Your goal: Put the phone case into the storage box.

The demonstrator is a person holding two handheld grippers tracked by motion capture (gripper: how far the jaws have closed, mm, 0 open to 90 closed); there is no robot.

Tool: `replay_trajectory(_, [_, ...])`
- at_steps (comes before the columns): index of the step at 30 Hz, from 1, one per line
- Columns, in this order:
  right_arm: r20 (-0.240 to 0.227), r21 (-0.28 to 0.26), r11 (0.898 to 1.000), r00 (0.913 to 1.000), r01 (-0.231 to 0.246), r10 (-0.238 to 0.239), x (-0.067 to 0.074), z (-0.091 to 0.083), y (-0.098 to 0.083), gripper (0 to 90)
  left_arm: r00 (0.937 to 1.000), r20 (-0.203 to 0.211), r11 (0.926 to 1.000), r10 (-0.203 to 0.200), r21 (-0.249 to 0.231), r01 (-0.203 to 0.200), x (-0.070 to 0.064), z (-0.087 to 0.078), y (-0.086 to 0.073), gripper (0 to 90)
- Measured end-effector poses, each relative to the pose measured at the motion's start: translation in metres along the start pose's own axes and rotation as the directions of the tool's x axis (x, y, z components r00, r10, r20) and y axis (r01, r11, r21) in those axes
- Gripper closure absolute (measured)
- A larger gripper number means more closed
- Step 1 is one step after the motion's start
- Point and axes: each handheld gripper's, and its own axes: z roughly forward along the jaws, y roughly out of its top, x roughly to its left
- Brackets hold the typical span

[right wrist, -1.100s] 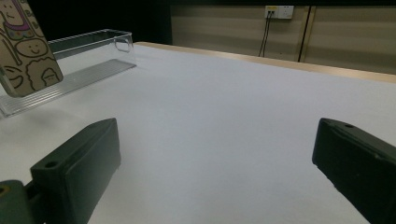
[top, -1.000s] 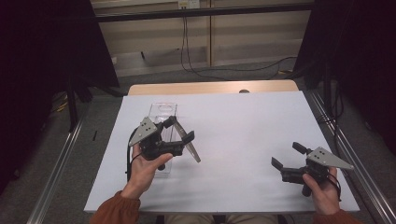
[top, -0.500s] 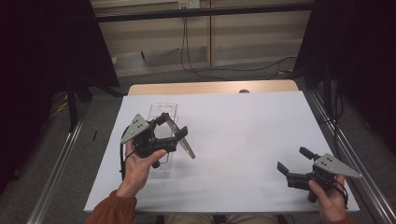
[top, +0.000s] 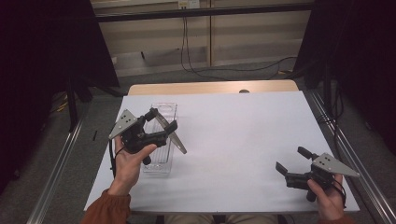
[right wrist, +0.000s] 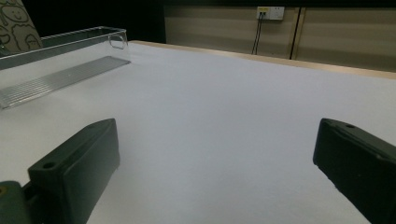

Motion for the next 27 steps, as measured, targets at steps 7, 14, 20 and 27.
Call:
replay_trajectory(7, [-0.008, -0.001, 1.0, 1.0, -0.005, 0.005, 0.0, 0.0, 0.0, 0.1, 0.9994, -0.027, 0.9998, 0.02, -0.003, -0.02, 0.004, -0.007, 0.008, 12.7])
replay_trajectory(14, [-0.008, 0.0, 1.0, 1.0, 0.003, -0.003, 0.0, 0.001, 0.0, 0.1, 0.9978, -0.065, 0.9998, 0.008, -0.019, -0.009, 0.009, -0.007, 0.014, 12.7])
replay_trajectory(20, [-0.012, 0.0, 1.0, 0.9999, 0.004, -0.004, 0.0, 0.001, 0.0, 0.0, 0.9962, -0.086, 0.9998, 0.007, -0.016, -0.008, 0.016, -0.006, 0.017, 12.6])
replay_trajectory(27, [-0.003, -0.004, 1.0, 1.0, 0.003, -0.003, 0.0, 0.001, 0.0, 0.0, 0.9918, -0.124, 0.9992, 0.032, -0.02, -0.035, 0.025, -0.004, 0.021, 12.6])
